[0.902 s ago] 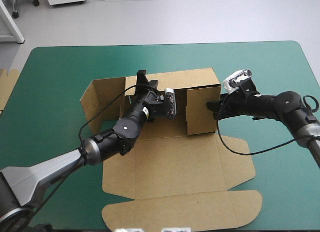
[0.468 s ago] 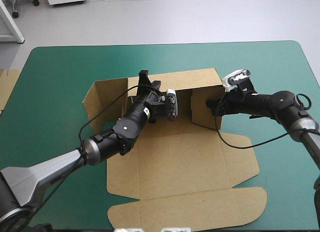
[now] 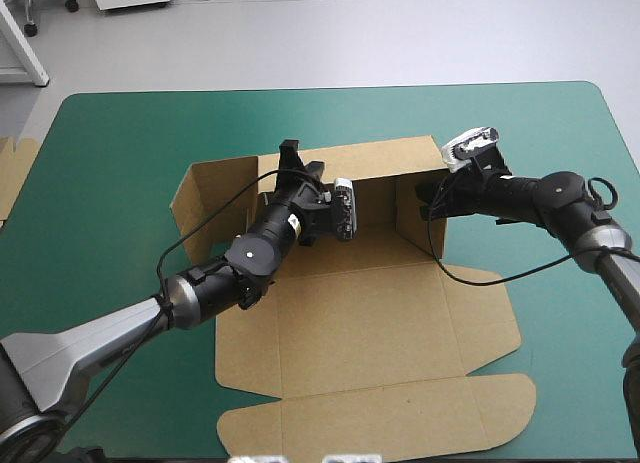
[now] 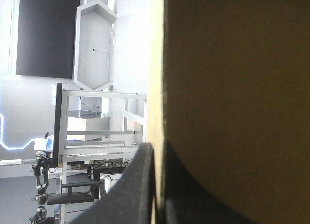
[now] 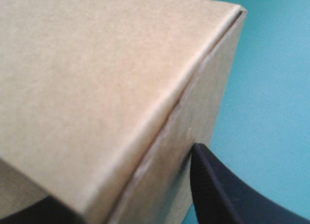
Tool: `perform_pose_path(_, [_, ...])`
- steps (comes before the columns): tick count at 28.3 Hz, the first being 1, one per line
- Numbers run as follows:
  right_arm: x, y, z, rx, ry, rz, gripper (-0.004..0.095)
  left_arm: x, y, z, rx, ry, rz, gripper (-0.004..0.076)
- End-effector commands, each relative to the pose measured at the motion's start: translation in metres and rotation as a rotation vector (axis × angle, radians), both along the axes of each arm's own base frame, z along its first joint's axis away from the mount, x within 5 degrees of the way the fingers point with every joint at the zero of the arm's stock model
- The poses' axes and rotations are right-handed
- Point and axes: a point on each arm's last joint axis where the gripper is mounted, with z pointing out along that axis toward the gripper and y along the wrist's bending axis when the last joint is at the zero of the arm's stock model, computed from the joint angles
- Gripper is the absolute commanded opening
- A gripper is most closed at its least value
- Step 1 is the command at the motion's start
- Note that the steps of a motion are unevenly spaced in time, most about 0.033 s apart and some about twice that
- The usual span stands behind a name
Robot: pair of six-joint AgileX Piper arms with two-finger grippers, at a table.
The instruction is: Fold the box
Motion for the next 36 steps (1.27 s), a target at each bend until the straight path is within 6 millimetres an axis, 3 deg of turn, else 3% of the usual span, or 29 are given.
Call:
perform_pose_path(1, [-0.003, 0.01, 0.024, 0.007, -0.073, 0.01, 0.0339, -0.005, -0.001, 0.025, -0.051, -0.056, -0.037, -0.001])
perform_pose_path(12, [-0.003, 0.013, 0.023, 0.005, -0.067, -0.013, 0.0104, -0.004, -0.003, 0.022, -0.045, -0.05, -0.038, -0.001])
perform_pose_path(17, [-0.003, 0.013, 0.023, 0.004, -0.067, -0.01, 0.0094, -0.007, -0.009, 0.023, -0.068, -0.023, -0.102, -0.0008])
perform_pose_path(23, [-0.003, 0.013, 0.023, 0.006, -0.065, -0.009, 0.0094, -0.007, -0.012, 0.031, -0.094, -0.028, -0.128, 0.0081])
perform_pose_path(30, [-0.004, 0.015, 0.025, 0.051, -0.052, -0.015, 0.0089, -0.006, -0.011, 0.032, -0.093, -0.039, -0.106, 0.0086])
perform_pose_path(34, [-0.004, 0.015, 0.025, 0.052, -0.053, -0.018, -0.0011, -0.006, -0.01, 0.033, -0.095, -0.041, -0.108, 0.0087])
perform_pose_path(36, [-0.002, 0.013, 0.025, 0.054, -0.061, -0.042, -0.0016, -0.01, -0.011, 0.037, -0.103, -0.039, -0.138, 0.0095])
